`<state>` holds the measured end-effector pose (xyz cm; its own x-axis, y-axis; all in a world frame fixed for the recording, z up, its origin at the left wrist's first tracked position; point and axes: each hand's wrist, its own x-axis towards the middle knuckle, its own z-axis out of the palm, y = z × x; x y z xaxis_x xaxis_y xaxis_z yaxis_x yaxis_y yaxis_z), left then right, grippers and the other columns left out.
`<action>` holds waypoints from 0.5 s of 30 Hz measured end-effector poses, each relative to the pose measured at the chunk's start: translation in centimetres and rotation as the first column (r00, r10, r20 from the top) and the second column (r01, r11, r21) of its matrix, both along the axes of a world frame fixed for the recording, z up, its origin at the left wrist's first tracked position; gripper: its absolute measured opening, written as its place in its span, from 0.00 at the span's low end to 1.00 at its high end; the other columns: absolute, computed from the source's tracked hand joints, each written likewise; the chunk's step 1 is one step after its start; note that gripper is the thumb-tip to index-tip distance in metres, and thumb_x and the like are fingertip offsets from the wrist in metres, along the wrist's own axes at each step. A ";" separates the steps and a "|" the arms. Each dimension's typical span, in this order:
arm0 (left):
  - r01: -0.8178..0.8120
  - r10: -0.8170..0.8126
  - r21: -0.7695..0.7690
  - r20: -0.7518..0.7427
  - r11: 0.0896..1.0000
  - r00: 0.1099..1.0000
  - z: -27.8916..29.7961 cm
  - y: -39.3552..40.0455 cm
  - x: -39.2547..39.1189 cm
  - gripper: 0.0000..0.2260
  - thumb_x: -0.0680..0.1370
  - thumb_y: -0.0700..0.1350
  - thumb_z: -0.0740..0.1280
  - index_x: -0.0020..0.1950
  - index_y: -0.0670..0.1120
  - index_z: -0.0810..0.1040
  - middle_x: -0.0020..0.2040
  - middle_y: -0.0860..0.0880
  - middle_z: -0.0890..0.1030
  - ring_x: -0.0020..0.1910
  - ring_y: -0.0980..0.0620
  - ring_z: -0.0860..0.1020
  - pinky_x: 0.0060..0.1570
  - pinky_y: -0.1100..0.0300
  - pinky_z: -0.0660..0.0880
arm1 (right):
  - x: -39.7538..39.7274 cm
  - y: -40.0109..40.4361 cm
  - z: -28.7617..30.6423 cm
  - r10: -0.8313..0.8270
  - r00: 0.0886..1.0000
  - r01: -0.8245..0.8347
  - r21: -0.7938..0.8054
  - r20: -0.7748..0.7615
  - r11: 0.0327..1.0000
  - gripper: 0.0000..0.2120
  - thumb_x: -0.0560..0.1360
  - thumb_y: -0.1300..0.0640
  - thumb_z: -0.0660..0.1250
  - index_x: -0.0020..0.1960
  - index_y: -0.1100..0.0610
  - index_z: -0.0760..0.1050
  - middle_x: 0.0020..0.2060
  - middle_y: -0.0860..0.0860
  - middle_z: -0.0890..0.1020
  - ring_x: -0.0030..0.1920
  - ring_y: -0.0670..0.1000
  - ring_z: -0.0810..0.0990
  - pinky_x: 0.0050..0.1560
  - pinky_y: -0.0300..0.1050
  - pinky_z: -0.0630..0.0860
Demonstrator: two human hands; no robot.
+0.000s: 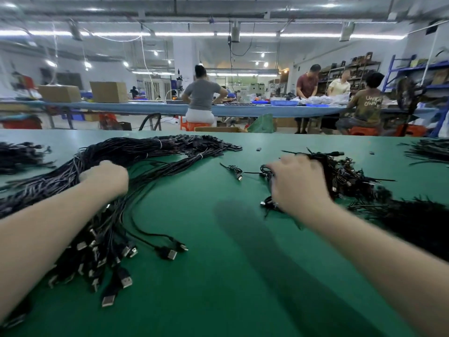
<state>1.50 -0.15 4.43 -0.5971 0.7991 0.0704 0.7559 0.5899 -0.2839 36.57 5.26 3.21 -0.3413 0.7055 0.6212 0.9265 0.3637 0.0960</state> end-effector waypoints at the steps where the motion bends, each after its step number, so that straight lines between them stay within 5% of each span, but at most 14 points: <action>1: 0.026 -0.025 -0.025 0.015 0.999 1.000 -0.2 -0.1 -1.1 0.16 0.79 0.45 0.59 0.63 0.40 0.75 0.63 0.42 0.74 0.60 0.43 0.76 0.54 0.54 0.74 | -1.0 -1.6 -1.8 0.077 0.996 -0.079 -0.056 -0.038 0.995 0.16 0.75 0.54 0.61 0.62 0.49 0.74 0.55 0.51 0.77 0.56 0.55 0.73 0.54 0.49 0.70; 6: 0.098 -0.102 0.059 0.065 0.993 0.993 -2.2 -1.3 -3.2 0.13 0.76 0.52 0.68 0.53 0.44 0.82 0.51 0.44 0.82 0.52 0.45 0.80 0.53 0.55 0.77 | -1.9 -4.7 -7.3 0.180 0.947 -0.267 -0.347 -0.265 0.899 0.13 0.78 0.50 0.58 0.59 0.48 0.77 0.53 0.48 0.77 0.57 0.52 0.73 0.54 0.43 0.72; 10: 0.060 -0.068 0.126 0.057 0.990 0.996 -2.9 -1.0 -3.8 0.05 0.72 0.41 0.66 0.45 0.43 0.80 0.44 0.44 0.80 0.46 0.42 0.79 0.50 0.51 0.79 | -1.6 -4.7 -7.1 0.189 0.935 -0.293 -0.353 -0.301 0.889 0.12 0.78 0.52 0.59 0.57 0.48 0.79 0.52 0.47 0.78 0.55 0.51 0.74 0.53 0.43 0.72; 15: 0.045 -0.047 0.034 0.044 0.998 0.998 -2.5 -0.1 -4.2 0.03 0.69 0.43 0.64 0.41 0.46 0.75 0.43 0.47 0.77 0.46 0.45 0.79 0.49 0.53 0.79 | -1.7 -4.8 -6.9 0.182 0.932 -0.296 -0.366 -0.315 0.882 0.12 0.78 0.52 0.59 0.56 0.48 0.79 0.51 0.46 0.78 0.55 0.51 0.73 0.53 0.44 0.72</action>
